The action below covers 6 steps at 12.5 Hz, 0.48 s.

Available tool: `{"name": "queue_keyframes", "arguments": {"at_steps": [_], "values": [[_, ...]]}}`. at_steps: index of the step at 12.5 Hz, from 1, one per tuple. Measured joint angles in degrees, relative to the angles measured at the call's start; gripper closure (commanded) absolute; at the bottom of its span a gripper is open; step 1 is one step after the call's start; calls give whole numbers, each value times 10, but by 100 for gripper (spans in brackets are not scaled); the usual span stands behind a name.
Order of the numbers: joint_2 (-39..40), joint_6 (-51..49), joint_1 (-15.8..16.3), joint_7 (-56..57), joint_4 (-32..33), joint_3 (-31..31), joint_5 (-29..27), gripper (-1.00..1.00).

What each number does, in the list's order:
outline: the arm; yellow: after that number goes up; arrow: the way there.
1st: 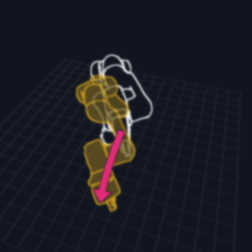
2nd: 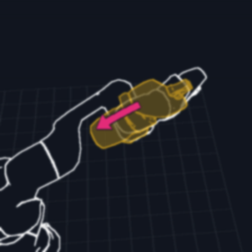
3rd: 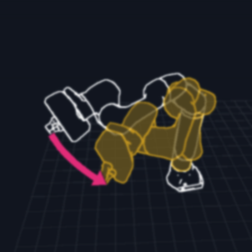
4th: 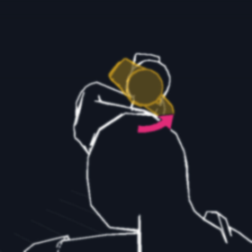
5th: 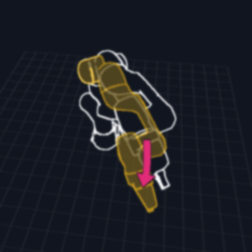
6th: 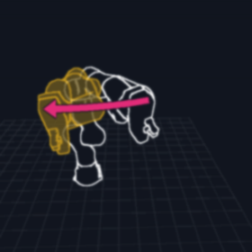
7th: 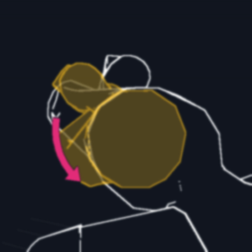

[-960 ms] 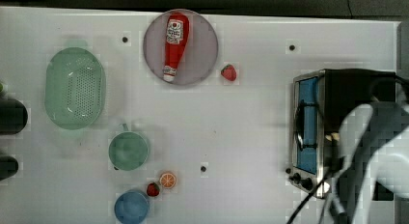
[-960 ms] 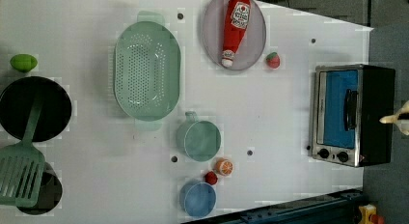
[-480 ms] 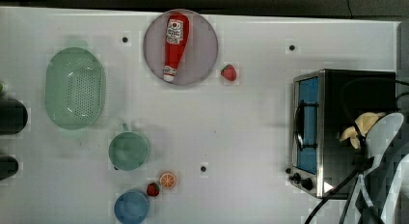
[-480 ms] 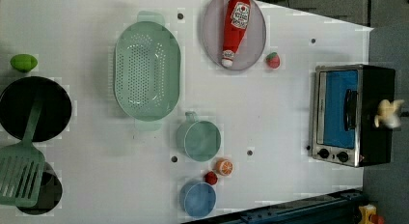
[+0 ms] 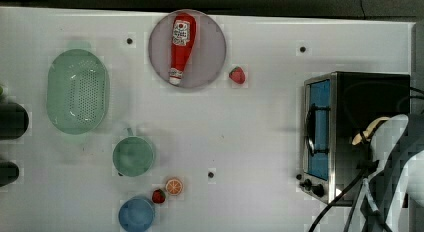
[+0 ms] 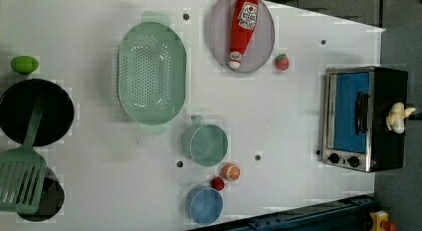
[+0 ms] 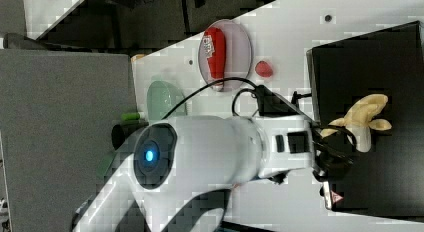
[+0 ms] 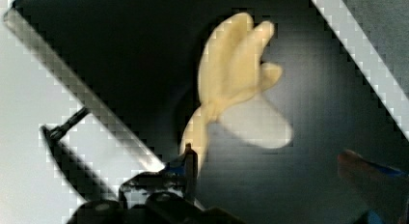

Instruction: Pick banana from table and place on oven.

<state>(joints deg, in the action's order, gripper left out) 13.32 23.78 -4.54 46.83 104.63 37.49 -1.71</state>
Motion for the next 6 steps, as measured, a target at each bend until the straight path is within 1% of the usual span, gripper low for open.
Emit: {"name": "queue_keyframes", "arguments": {"at_steps": [1,3,5,6], "values": [[-10,-17,2,-2,-1,-13,-1,-100],[-45,-84,27,-17,-5,-29,4,-100],[-99,-115,43,-74,-9,-79,12,-100],[-127,-121,50,-112,-15,-116,19,-100]]}}
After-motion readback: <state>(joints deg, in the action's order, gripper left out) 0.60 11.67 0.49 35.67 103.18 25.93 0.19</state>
